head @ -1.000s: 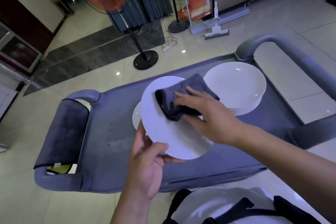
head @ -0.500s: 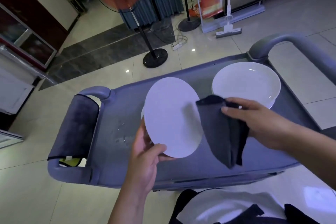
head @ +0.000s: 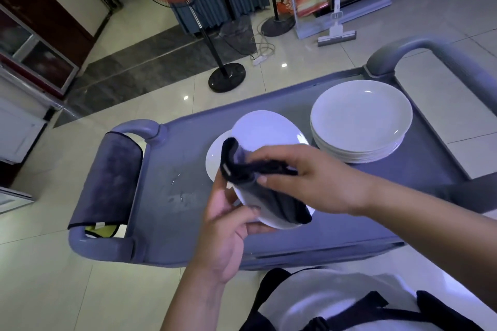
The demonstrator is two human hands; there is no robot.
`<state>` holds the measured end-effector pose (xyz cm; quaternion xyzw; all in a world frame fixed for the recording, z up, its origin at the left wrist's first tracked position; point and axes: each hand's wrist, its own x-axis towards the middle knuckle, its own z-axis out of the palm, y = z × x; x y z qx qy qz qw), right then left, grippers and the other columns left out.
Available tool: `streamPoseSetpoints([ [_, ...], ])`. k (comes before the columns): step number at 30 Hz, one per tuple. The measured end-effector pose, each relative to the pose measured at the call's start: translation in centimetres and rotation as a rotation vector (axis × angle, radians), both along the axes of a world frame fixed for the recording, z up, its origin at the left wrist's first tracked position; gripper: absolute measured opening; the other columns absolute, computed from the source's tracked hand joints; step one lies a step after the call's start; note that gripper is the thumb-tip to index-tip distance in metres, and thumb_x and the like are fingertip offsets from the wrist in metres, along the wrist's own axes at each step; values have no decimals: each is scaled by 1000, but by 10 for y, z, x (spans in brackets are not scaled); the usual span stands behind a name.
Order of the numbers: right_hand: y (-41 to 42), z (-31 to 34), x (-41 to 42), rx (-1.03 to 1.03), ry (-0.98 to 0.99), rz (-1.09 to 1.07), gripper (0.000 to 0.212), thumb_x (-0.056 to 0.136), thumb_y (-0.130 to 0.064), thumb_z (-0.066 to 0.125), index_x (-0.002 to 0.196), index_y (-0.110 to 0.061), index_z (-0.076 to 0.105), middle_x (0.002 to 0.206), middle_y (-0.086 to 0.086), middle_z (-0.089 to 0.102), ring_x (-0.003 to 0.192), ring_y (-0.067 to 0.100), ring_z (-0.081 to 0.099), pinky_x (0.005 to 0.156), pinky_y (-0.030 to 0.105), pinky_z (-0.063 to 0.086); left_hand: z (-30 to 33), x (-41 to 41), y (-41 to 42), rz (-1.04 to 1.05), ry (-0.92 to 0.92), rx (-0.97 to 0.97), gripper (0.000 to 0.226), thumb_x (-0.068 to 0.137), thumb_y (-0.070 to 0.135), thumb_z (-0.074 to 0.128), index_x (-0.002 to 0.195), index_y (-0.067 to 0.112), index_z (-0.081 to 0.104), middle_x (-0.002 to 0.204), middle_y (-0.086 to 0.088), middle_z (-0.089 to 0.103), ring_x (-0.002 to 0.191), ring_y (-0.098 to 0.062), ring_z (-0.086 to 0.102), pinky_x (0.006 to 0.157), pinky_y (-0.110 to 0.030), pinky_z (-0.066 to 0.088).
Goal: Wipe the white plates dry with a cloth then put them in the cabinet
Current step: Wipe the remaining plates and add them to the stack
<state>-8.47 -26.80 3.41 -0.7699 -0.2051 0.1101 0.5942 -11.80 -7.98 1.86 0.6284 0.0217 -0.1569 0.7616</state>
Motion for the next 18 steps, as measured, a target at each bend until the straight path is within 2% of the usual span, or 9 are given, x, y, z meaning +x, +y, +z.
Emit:
streamPoseSetpoints([
  [1, 1, -2, -2, -41, -13, 61, 25, 101, -15, 59, 123, -25, 67, 113, -17, 70, 109, 4, 62, 100, 28, 47, 1, -1, 3, 1, 18, -50, 64, 76, 16, 64, 139, 25, 56, 124, -8, 71, 107, -26, 70, 74, -55, 59],
  [4, 2, -4, -7, -145, -21, 225, 21, 101, -13, 59, 119, -20, 68, 90, -28, 67, 87, -3, 63, 78, 13, 46, 0, -4, 10, 64, 80, -123, 55, 88, 44, 56, 136, 18, 59, 130, -19, 67, 110, -37, 68, 81, -66, 54],
  [6, 5, -9, -10, -200, -75, 302, 21, 100, -14, 60, 119, -22, 68, 94, -23, 67, 90, 4, 63, 81, 20, 48, -6, -5, 13, 132, 80, -124, 55, 90, 33, 56, 144, 27, 52, 135, -17, 65, 116, -39, 66, 88, -66, 49],
  [8, 5, -15, -12, -246, -106, 349, 24, 100, -14, 59, 120, -25, 67, 103, -19, 67, 100, 8, 62, 91, 29, 49, -12, -6, 16, 183, 45, -124, 62, 86, 13, 57, 144, 35, 50, 137, -8, 66, 121, -35, 65, 89, -54, 50],
  [10, 0, -21, -13, -227, -70, 367, 24, 101, -11, 58, 119, -22, 68, 106, -16, 67, 103, 9, 62, 94, 27, 49, -14, -6, 20, 221, 33, -97, 70, 80, 5, 57, 143, 35, 51, 131, 0, 70, 113, -27, 70, 77, -44, 58],
  [13, -16, -37, -19, -268, -33, 293, 22, 101, -16, 60, 118, -25, 69, 105, -20, 68, 99, 4, 62, 90, 18, 46, -18, -4, 30, 286, 68, -83, 70, 76, 4, 57, 141, 30, 53, 131, 0, 68, 113, -30, 68, 68, -52, 58],
  [15, -30, -51, -25, -285, 5, 167, 21, 99, -19, 62, 114, -32, 70, 93, -27, 68, 84, -2, 63, 78, 12, 45, -22, -2, 37, 332, 114, -92, 60, 74, 5, 58, 133, 19, 59, 129, -2, 67, 119, -31, 63, 69, -57, 58],
  [17, -48, -65, -30, -260, 100, 26, 25, 98, -18, 62, 107, -39, 71, 71, -22, 66, 58, 1, 58, 62, 15, 45, -26, -1, 44, 347, 167, -114, 56, 75, 6, 58, 129, 16, 62, 130, -5, 67, 122, -33, 62, 70, -57, 59],
  [18, -57, -70, -33, -251, 143, -53, 28, 98, -16, 62, 104, -42, 71, 67, -17, 66, 52, 3, 55, 56, 19, 46, -28, 1, 47, 343, 191, -126, 55, 75, 7, 58, 129, 16, 62, 130, -5, 67, 122, -34, 63, 70, -57, 59],
])
